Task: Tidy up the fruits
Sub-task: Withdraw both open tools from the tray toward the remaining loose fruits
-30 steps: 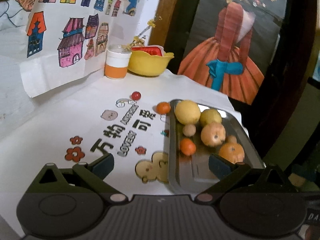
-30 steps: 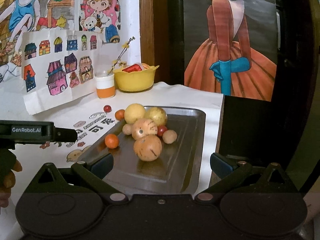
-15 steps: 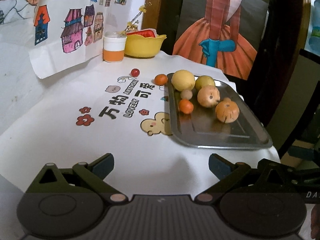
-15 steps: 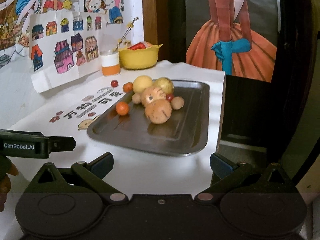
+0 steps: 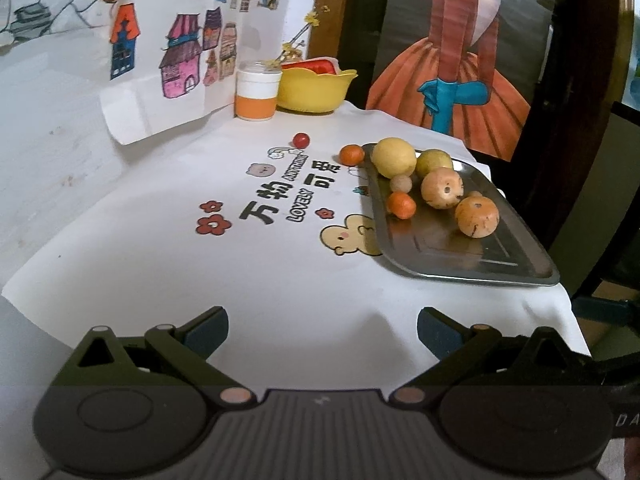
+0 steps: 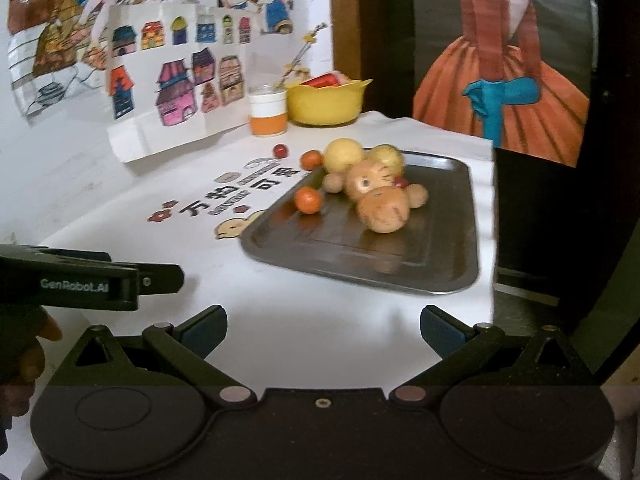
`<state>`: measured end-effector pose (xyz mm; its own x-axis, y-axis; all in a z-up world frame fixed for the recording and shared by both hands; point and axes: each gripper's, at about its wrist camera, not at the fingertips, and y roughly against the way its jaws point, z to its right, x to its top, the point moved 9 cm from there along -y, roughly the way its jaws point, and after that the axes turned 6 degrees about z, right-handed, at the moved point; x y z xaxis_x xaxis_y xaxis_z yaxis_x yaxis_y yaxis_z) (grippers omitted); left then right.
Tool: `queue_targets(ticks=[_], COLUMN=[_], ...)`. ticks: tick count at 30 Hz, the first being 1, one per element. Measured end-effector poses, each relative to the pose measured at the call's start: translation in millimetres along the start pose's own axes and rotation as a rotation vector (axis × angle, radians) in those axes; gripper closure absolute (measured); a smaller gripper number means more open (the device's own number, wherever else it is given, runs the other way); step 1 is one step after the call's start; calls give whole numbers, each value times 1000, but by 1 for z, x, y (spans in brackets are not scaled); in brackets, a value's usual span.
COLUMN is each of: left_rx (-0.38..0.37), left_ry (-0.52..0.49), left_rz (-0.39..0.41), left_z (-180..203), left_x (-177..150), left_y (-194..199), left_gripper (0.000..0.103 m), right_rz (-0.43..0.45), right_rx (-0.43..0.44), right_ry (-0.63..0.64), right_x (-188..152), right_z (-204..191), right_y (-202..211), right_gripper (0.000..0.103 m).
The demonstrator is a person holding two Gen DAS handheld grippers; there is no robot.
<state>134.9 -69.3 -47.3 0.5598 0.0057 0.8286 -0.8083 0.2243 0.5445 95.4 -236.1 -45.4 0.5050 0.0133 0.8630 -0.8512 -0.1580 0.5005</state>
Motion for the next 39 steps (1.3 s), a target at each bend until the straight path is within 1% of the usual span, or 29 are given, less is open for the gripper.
queue_targets(ticks=[5,10,17,21,25,30,33,36,39], left_rx=[21,59,99,116,110,99,100,116,124], left_ry=[12,34,73,62,27,-25,-41,-43,-43], left_rz=[18,28,16,18,29,21,37,53,62], left_z=[-13,-33,-60,-71,-74,-76,-78,-85,-90], left_x=[2,3,6,16,29,44,59,73,85], left_y=[5,9,5,0,-6,-17,-21,-28,-36], left_gripper=[1,1,0,0,1,0,0,0,0], right_rz=[-6,-16,-40,-36,-30,35,76,114,145], right_rx=[32,54,89,102,118,96,86,74,66], right_ry=[7,23,44,59,66,42,31,57,117], right_x=[3,7,12,21,32,59,80,101,121], right_z=[-13,-22,-34,-39,-41,-32,-24,-19,-19], right_y=[-3,-7,-18,-26,-35,-43,-46,-49,-52], right_gripper=[1,1,1,1,1,1,1,1,1])
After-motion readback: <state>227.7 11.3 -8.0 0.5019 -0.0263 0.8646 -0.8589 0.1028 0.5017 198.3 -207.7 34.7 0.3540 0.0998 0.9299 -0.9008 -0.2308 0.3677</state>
